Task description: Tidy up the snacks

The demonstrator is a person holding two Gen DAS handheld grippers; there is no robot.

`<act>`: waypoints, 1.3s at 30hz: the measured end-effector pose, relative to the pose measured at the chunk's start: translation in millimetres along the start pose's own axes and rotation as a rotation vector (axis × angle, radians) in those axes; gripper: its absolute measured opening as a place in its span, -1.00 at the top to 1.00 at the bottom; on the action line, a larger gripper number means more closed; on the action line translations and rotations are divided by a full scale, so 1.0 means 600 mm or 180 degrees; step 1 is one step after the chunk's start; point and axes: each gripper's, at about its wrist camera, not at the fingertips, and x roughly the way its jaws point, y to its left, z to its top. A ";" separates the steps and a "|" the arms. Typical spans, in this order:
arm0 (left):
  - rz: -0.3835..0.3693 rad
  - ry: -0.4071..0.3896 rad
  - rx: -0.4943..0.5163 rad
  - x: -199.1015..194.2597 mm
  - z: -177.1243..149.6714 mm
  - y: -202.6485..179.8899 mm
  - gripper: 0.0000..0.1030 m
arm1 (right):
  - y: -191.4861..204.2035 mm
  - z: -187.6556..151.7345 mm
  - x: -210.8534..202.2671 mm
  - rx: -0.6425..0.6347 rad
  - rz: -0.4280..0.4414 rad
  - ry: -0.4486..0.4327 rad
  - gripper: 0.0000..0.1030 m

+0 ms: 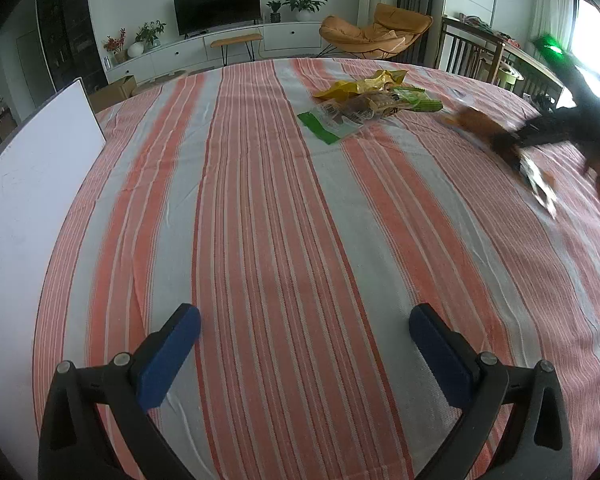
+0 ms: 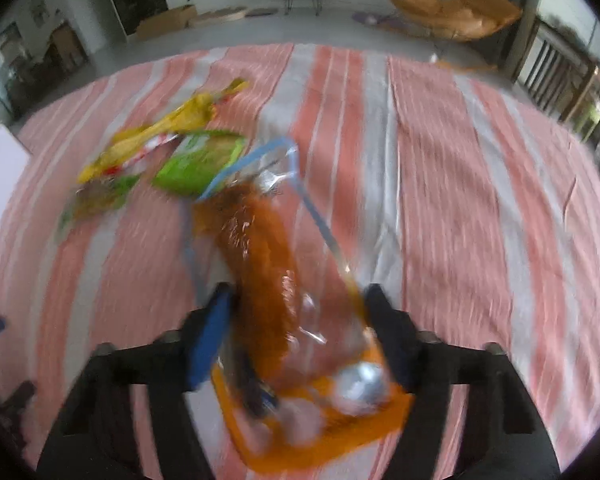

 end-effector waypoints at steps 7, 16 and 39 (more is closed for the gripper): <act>0.0000 0.0000 0.0000 0.000 0.000 0.000 -1.00 | 0.030 -0.177 -0.088 0.0366 0.0132 0.0092 -0.32; 0.0074 0.0004 -0.0123 0.005 0.007 -0.002 -1.00 | 0.079 -0.322 -0.126 -0.0067 -0.0247 -0.0746 -0.72; -0.0524 0.0236 0.0653 0.157 0.273 -0.082 0.19 | 0.078 -0.314 -0.129 -0.0022 -0.0255 -0.0716 -0.80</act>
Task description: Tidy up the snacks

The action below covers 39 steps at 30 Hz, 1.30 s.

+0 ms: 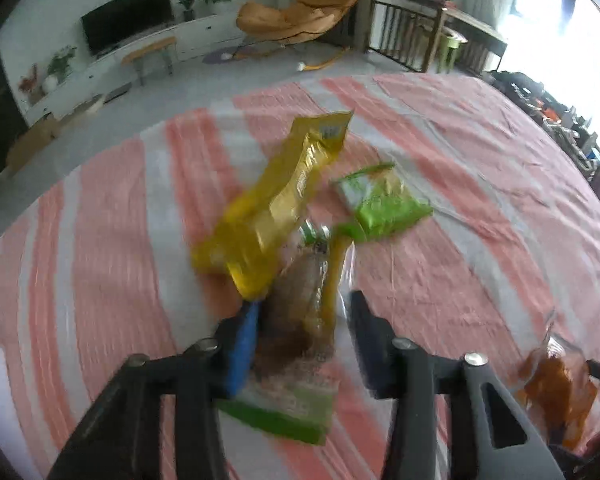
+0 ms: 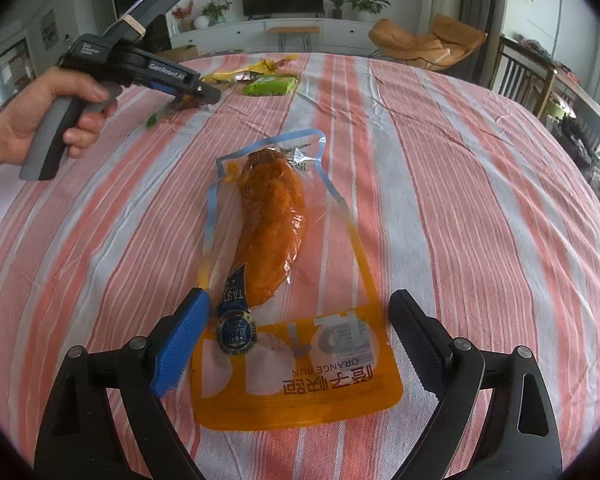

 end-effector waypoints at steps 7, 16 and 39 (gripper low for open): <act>0.0257 0.0074 -0.0469 -0.134 -0.211 -0.043 0.11 | 0.000 0.000 0.000 -0.0001 -0.0003 0.0001 -0.80; 0.0663 -0.0202 -0.0245 -0.200 -0.348 -0.071 -0.90 | 0.001 0.000 0.000 0.0001 -0.0002 0.0001 -0.80; 0.0471 -0.0247 -0.0598 -0.170 -0.351 -0.033 -1.00 | 0.009 0.007 0.012 0.0004 -0.0011 0.0008 -0.83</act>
